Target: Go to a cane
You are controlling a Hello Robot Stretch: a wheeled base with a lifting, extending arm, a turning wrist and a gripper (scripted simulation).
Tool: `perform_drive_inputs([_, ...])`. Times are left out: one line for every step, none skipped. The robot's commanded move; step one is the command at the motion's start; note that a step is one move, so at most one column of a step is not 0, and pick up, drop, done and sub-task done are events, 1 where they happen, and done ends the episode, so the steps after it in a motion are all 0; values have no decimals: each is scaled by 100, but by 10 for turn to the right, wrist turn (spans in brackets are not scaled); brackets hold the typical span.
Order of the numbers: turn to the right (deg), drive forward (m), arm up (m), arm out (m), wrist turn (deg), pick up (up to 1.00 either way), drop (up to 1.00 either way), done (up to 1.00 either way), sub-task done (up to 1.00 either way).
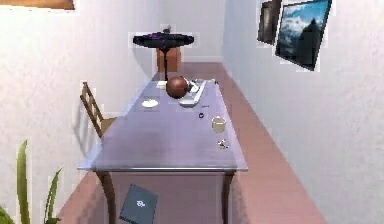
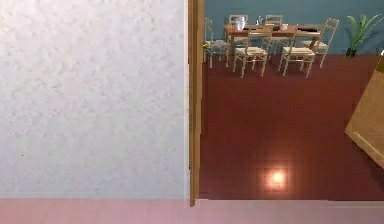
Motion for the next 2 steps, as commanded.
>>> perform_drive_inputs([30,0,0,0,0,0,0,0,0])
perform_drive_inputs([0,40,0,0,0,0,0,0,0])
